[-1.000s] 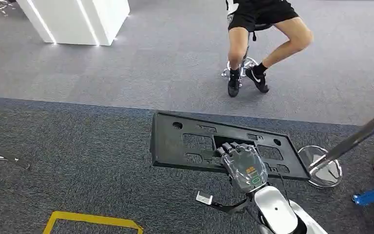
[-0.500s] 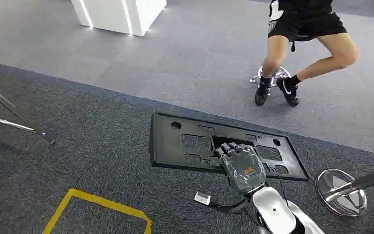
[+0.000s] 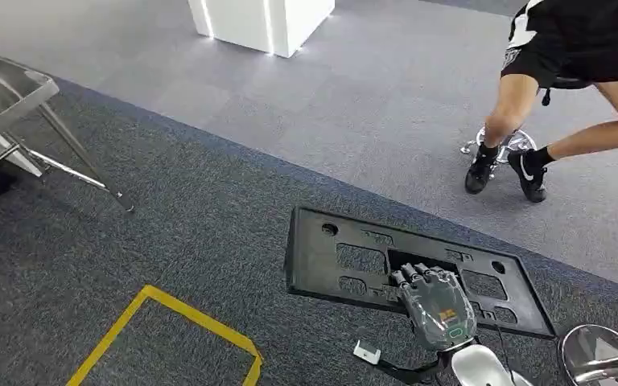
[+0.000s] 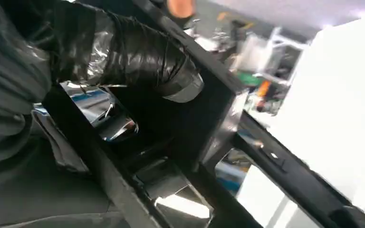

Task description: Take the parts from the cabinet and place them on the table.

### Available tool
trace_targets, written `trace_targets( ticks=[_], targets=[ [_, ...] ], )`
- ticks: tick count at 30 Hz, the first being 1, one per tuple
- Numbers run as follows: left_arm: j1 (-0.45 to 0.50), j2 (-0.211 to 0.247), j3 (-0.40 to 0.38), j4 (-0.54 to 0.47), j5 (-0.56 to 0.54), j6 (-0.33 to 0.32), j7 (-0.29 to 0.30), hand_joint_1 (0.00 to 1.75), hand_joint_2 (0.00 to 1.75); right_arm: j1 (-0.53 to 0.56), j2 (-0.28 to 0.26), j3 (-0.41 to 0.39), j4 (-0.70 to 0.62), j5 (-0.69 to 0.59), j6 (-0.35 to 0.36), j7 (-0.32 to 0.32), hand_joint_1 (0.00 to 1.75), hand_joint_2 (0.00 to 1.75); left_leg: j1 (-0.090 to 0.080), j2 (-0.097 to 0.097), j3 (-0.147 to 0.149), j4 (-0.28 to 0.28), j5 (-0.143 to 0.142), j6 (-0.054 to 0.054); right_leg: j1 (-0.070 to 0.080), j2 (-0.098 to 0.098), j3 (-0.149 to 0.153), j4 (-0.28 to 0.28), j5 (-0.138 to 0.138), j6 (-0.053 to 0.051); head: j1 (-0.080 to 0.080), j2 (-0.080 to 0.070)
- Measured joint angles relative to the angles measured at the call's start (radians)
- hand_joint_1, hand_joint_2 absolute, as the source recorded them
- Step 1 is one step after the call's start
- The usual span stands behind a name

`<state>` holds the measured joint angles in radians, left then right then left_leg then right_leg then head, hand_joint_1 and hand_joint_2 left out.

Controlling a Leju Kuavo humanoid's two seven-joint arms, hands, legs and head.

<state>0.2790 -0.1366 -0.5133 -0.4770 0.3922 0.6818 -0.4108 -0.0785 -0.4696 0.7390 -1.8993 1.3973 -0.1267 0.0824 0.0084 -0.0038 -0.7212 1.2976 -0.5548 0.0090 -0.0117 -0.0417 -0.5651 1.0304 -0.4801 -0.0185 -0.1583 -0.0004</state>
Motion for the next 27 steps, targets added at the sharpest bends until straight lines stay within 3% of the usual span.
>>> trace_targets(
  ticks=[1, 2, 3, 4, 7, 8, 9, 10, 11, 13, 14, 15, 17, 18, 19, 22, 23, 24, 25, 26, 27],
  targets=[
    [0.05, -0.008, 0.076, -0.113, -0.18, -0.027, 0.083, 0.0, 1.75, 0.013, -0.001, -0.01, -0.005, 0.0, -0.001, 0.001, 1.75, 1.75, 0.0, 0.004, 0.032, -0.062, 0.034, 0.002, -0.001, -0.013, 0.003, 0.0, -0.003, 0.002, 0.0, 0.0],
    [0.081, -0.026, 0.154, -0.196, -0.333, -0.07, 0.134, 0.0, 1.75, 0.024, -0.002, -0.02, -0.01, 0.0, -0.001, 0.003, 1.75, 1.75, -0.001, 0.021, 0.076, -0.144, 0.07, 0.006, 0.0, -0.026, 0.007, 0.0, -0.005, 0.005, 0.0, 0.0],
    [0.1, -0.049, 0.227, -0.259, -0.446, -0.124, 0.161, 0.0, 1.75, 0.034, -0.008, -0.032, -0.015, 0.0, -0.002, 0.005, 1.75, 1.75, -0.006, 0.066, 0.121, -0.224, 0.097, 0.013, 0.0, -0.039, 0.012, 0.0, -0.008, 0.009, 0.0, 0.0],
    [0.114, -0.072, 0.297, -0.313, -0.509, -0.158, 0.178, 0.0, 1.75, 0.047, -0.013, -0.046, -0.022, 0.0, -0.002, 0.005, 1.75, 1.75, -0.02, 0.092, 0.134, -0.262, 0.082, 0.016, 0.008, -0.053, 0.013, 0.004, -0.015, 0.02, 0.0, 0.0],
    [0.153, -0.125, 0.42, -0.422, -0.481, -0.178, 0.196, 0.0, 1.75, 0.069, -0.025, -0.072, -0.031, 0.001, -0.003, 0.005, 1.75, 1.75, -0.023, 0.049, 0.123, -0.26, 0.087, 0.034, 0.005, -0.09, 0.023, -0.006, -0.015, 0.034, 0.0, 0.0],
    [0.163, -0.14, 0.448, -0.445, -0.473, -0.181, 0.201, 0.0, 1.75, 0.072, -0.027, -0.079, -0.033, 0.002, -0.004, 0.005, 1.75, 1.75, -0.018, 0.035, 0.129, -0.273, 0.092, 0.044, 0.007, -0.1, 0.03, -0.008, -0.018, 0.042, 0.0, 0.0],
    [0.174, -0.153, 0.477, -0.466, -0.473, -0.181, 0.212, 0.0, 1.75, 0.079, -0.033, -0.089, -0.037, 0.002, -0.006, 0.005, 1.75, 1.75, -0.014, 0.025, 0.143, -0.286, 0.101, 0.049, -0.003, -0.045, 0.029, 0.009, -0.03, 0.05, 0.0, 0.0],
    [0.178, -0.162, 0.496, -0.481, -0.475, -0.179, 0.225, 0.0, 1.75, 0.09, -0.037, -0.097, -0.042, 0.003, -0.012, 0.005, 1.75, 1.75, -0.014, 0.018, 0.145, -0.288, 0.106, 0.058, -0.005, 0.006, 0.011, 0.047, -0.061, 0.05, 0.0, 0.0],
    [0.178, -0.17, 0.511, -0.491, -0.476, -0.173, 0.239, 0.0, 1.75, 0.101, -0.044, -0.105, -0.046, 0.003, -0.015, 0.007, 1.75, 1.75, -0.014, 0.005, 0.143, -0.288, 0.107, 0.06, -0.004, 0.03, -0.025, 0.12, -0.104, 0.05, 0.001, 0.0],
    [0.179, -0.179, 0.534, -0.501, -0.474, -0.16, 0.269, 0.0, 1.75, 0.122, -0.053, -0.116, -0.046, 0.003, -0.016, 0.008, 1.75, 1.75, -0.017, -0.02, 0.141, -0.285, 0.106, 0.062, -0.004, 0.042, -0.097, 0.263, -0.161, 0.053, 0.001, 0.0],
    [0.181, -0.183, 0.543, -0.505, -0.467, -0.148, 0.285, 0.0, 1.75, 0.132, -0.058, -0.121, -0.046, 0.003, -0.017, 0.009, 1.75, 1.75, -0.017, -0.035, 0.141, -0.282, 0.105, 0.062, -0.004, 0.042, -0.117, 0.293, -0.157, 0.054, 0.001, 0.0],
    [0.184, -0.184, 0.549, -0.51, -0.462, -0.14, 0.298, 0.0, 1.75, 0.139, -0.059, -0.126, -0.046, 0.003, -0.017, 0.01, 1.75, 1.75, -0.017, -0.049, 0.141, -0.279, 0.104, 0.063, -0.004, 0.042, -0.111, 0.272, -0.13, 0.054, 0.0, 0.0],
    [0.189, -0.191, 0.558, -0.52, -0.451, -0.123, 0.327, 0.0, 1.75, 0.148, -0.065, -0.135, -0.053, 0.003, -0.016, 0.023, 1.75, 1.75, -0.017, -0.079, 0.144, -0.273, 0.101, 0.059, -0.008, 0.053, -0.042, 0.116, -0.034, 0.051, 0.001, 0.0],
    [0.19, -0.192, 0.561, -0.526, -0.447, -0.118, 0.337, 0.0, 1.75, 0.151, -0.069, -0.139, -0.058, 0.003, -0.016, 0.026, 1.75, 1.75, -0.017, -0.091, 0.144, -0.27, 0.1, 0.057, -0.012, 0.084, -0.002, 0.031, 0.002, 0.049, 0.001, 0.0],
    [0.19, -0.194, 0.563, -0.529, -0.446, -0.113, 0.345, 0.0, 1.75, 0.152, -0.073, -0.143, -0.061, 0.003, -0.016, 0.026, 1.75, 1.75, -0.022, -0.099, 0.139, -0.265, 0.098, 0.052, -0.01, 0.12, 0.006, 0.009, -0.015, 0.048, 0.0, 0.0],
    [0.198, -0.194, 0.566, -0.535, -0.446, -0.103, 0.356, 0.0, 1.75, 0.165, -0.082, -0.153, -0.069, 0.003, -0.017, 0.026, 1.75, 1.75, -0.017, -0.128, 0.131, -0.268, 0.103, 0.038, -0.003, 0.086, 0.006, 0.004, -0.008, 0.038, 0.0, 0.0],
    [0.2, -0.194, 0.566, -0.535, -0.446, -0.103, 0.359, 0.0, 1.75, 0.165, -0.083, -0.155, -0.07, 0.003, -0.017, 0.026, 1.75, 1.75, -0.019, -0.138, 0.125, -0.268, 0.103, 0.032, -0.007, 0.074, 0.008, -0.003, -0.004, 0.03, 0.001, 0.0],
    [0.201, -0.193, 0.567, -0.536, -0.445, -0.102, 0.362, 0.0, 1.75, 0.165, -0.083, -0.157, -0.072, 0.003, -0.018, 0.026, 1.75, 1.75, -0.018, -0.112, 0.125, -0.255, 0.093, 0.031, -0.013, 0.061, 0.012, -0.01, 0.001, 0.023, 0.0, 0.0],
    [0.201, -0.193, 0.568, -0.537, -0.444, -0.101, 0.363, 0.0, 1.75, 0.168, -0.083, -0.16, -0.073, 0.003, -0.019, 0.026, 1.75, 1.75, -0.022, -0.061, 0.111, -0.223, 0.066, 0.025, -0.012, 0.052, 0.014, -0.014, 0.0, 0.016, -0.002, 0.0],
    [0.2, -0.193, 0.569, -0.54, -0.443, -0.101, 0.365, 0.0, 1.75, 0.172, -0.084, -0.16, -0.076, 0.003, -0.019, 0.025, 1.75, 1.75, -0.019, -0.027, 0.074, -0.149, 0.018, 0.019, -0.01, 0.036, 0.014, -0.014, 0.0, 0.011, -0.002, 0.0],
    [0.199, -0.193, 0.569, -0.541, -0.443, -0.101, 0.369, 0.0, 1.75, 0.175, -0.085, -0.161, -0.078, 0.003, -0.018, 0.023, 1.75, 1.75, -0.015, -0.013, 0.035, -0.067, -0.023, 0.015, -0.008, 0.023, 0.014, -0.014, -0.001, 0.009, -0.003, 0.0]
  ],
)
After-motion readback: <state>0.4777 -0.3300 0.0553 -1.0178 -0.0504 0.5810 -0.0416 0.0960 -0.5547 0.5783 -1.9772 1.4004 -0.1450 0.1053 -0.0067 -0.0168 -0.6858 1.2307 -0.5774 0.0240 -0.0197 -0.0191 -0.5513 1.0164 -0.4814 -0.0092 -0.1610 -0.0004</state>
